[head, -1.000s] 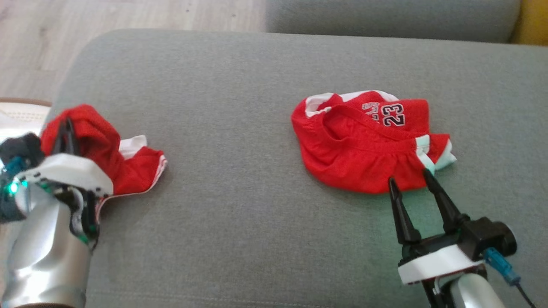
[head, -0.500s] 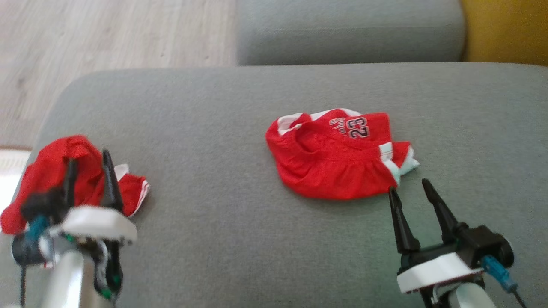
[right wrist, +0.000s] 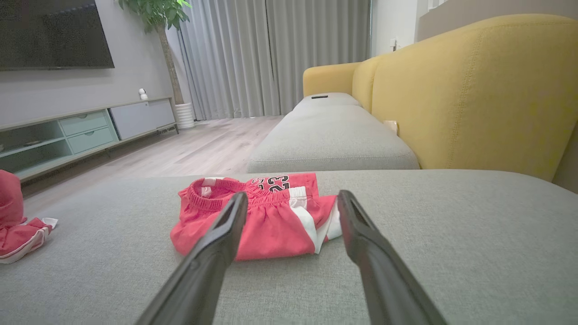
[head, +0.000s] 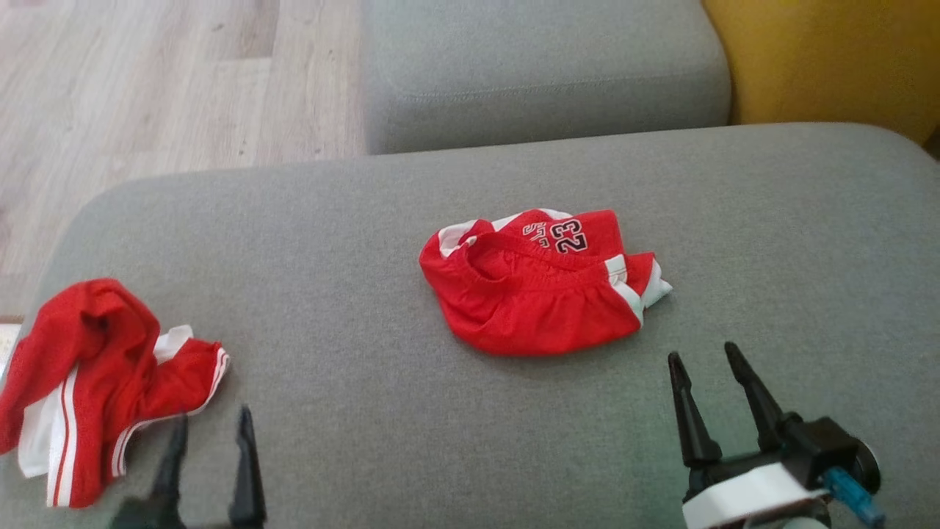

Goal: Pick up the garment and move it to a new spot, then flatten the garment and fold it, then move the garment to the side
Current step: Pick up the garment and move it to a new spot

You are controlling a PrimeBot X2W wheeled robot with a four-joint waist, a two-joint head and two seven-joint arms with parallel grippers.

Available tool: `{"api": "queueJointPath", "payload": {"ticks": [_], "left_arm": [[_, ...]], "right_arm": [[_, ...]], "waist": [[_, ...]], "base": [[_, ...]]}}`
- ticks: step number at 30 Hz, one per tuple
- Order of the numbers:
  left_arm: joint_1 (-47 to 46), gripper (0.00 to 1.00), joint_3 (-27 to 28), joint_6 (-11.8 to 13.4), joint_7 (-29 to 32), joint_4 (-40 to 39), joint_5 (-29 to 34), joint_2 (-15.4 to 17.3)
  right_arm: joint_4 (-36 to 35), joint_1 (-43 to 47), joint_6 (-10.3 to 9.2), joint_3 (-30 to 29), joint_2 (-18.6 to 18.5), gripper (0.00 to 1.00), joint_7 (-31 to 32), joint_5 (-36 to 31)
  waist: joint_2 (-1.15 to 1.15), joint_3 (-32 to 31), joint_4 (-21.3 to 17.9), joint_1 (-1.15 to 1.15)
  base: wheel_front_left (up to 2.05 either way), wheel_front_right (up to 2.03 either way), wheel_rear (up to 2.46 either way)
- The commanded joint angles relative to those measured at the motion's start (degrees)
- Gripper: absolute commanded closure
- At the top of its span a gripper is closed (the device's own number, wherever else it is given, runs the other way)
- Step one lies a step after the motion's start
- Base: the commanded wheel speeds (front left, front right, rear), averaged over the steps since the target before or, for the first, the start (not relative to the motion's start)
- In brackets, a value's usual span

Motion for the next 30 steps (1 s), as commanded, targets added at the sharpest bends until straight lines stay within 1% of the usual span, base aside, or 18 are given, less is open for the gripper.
{"api": "queueJointPath", "payload": {"ticks": [1,6,20,30], "left_arm": [[-1.4,0.0,1.2,0.7,-0.3,-1.4,0.7,-0.3],[0.4,0.0,0.2,1.6,-0.3,0.0,0.9,-0.5],[1.2,0.0,-0.7,1.9,-0.3,2.1,1.5,-0.5],[1.3,0.0,-0.3,1.9,-0.3,3.1,2.3,-0.5]], "right_arm": [[-1.7,-1.1,0.43,1.6,-0.2,0.0,-0.4,-0.2],[-1.4,0.4,0.43,2.1,-0.3,0.0,-0.4,-0.5],[-0.6,2.4,0.43,3.2,-0.2,0.0,-0.4,-0.1],[-0.3,3.0,0.43,4.0,-0.1,0.0,-0.4,0.7]], "waist": [[0.0,-0.7,-0.3,0.0],[0.0,-2.2,-0.5,0.0],[0.0,-4.8,-0.1,0.0],[0.0,-5.2,-0.1,0.0]], "base": [[0.0,0.0,0.0],[0.0,0.0,0.0],[0.0,0.0,0.0],[0.0,0.0,0.0]]}}
